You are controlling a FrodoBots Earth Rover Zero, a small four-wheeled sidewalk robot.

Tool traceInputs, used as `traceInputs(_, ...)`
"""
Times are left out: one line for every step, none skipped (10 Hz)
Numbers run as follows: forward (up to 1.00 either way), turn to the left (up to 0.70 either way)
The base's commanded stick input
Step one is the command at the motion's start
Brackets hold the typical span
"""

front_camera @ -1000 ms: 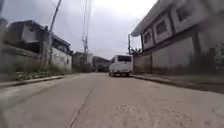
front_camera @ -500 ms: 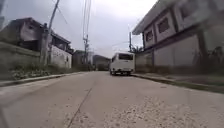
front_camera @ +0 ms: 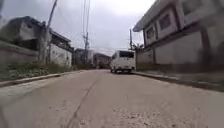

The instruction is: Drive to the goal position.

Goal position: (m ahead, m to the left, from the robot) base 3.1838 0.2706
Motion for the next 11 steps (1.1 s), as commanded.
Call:
traceInputs(0.5, 0.0)
traceInputs(0.5, 0.0)
traceInputs(0.5, 0.0)
traceInputs(0.5, 0.0)
traceInputs(0.5, 0.0)
traceInputs(0.5, 0.0)
traceInputs(0.5, 0.0)
traceInputs(0.5, 0.0)
traceInputs(0.5, 0.0)
traceInputs(0.5, 0.0)
traceInputs(0.5, 0.0)
